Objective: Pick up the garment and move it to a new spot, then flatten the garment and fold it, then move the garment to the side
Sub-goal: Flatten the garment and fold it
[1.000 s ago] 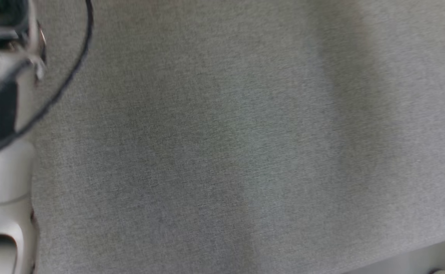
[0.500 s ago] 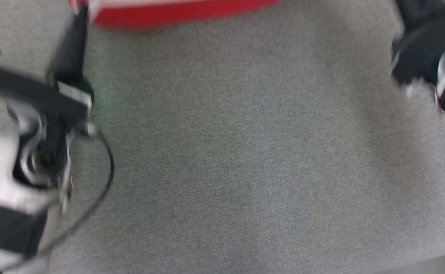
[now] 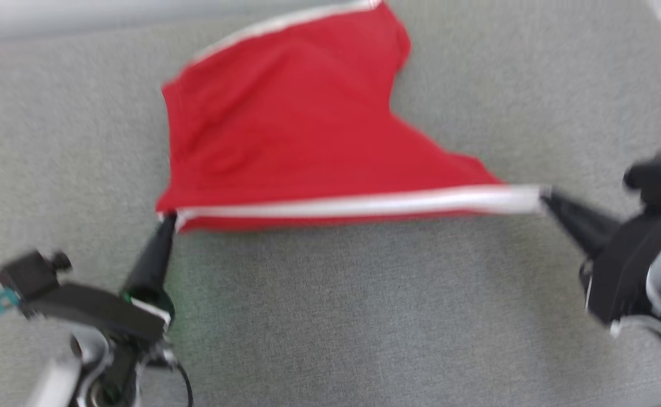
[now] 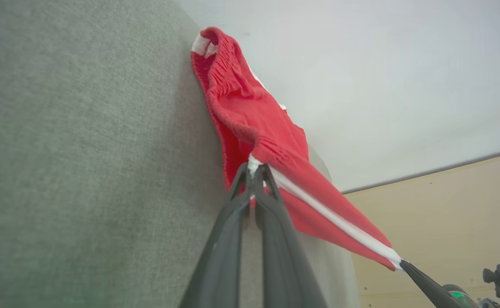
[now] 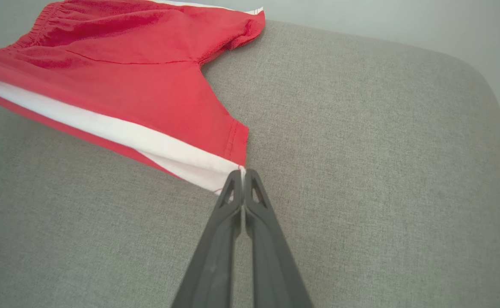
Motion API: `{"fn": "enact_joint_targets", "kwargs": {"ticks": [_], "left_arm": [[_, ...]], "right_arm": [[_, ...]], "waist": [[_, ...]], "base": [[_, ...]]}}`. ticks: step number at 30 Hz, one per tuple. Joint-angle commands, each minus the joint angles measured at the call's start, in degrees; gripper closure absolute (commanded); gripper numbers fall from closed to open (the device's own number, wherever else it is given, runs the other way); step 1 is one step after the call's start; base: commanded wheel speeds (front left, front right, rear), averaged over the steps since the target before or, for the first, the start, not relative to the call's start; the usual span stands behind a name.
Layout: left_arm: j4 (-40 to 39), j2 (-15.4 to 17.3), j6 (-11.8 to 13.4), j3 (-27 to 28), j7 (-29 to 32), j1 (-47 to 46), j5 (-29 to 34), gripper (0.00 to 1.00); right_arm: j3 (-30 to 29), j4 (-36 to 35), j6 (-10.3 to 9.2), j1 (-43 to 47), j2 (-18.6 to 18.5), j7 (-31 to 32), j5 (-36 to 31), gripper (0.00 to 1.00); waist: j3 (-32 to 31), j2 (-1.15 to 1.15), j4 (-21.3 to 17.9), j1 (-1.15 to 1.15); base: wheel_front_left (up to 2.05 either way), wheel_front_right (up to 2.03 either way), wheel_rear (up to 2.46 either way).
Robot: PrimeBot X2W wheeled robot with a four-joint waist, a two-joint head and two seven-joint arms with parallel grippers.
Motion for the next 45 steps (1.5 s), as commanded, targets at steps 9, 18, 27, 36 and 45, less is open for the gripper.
{"fn": "enact_joint_targets", "kwargs": {"ticks": [9,18,27,36,45], "left_arm": [[5.1,-1.1,0.8,-2.6,-1.3,8.2,1.7,1.00],[5.3,0.3,3.4,-7.0,1.8,15.5,3.4,1.00],[1.3,2.6,6.1,-9.7,6.3,22.0,2.5,1.00],[-1.6,-1.2,5.7,-6.1,1.5,17.3,1.4,1.00],[6.0,-7.9,6.0,-7.3,0.1,3.4,2.9,1.00]], "right_arm": [[-3.2,-4.8,-0.17,13.8,4.2,8.4,-0.9,1.00],[-4.4,-4.9,-0.16,21.7,5.8,12.6,0.0,1.00],[-9.2,-7.9,-0.16,29.5,6.9,20.3,0.8,1.00],[-6.3,-7.6,-0.16,17.1,4.4,10.4,-2.3,1.00],[2.6,9.5,-0.16,-1.2,0.8,-1.6,-3.1,1.00]], "waist": [[-8.6,0.01,0.0,0.02],[-12.2,0.01,0.9,0.02],[-14.5,0.01,2.3,0.02],[-13.7,0.01,5.4,0.02],[-10.2,0.01,10.2,0.02]], "base": [[0.00,0.00,0.00],[0.00,0.00,0.00],[0.00,0.00,0.00],[0.00,0.00,0.00],[0.00,0.00,0.00]]}}
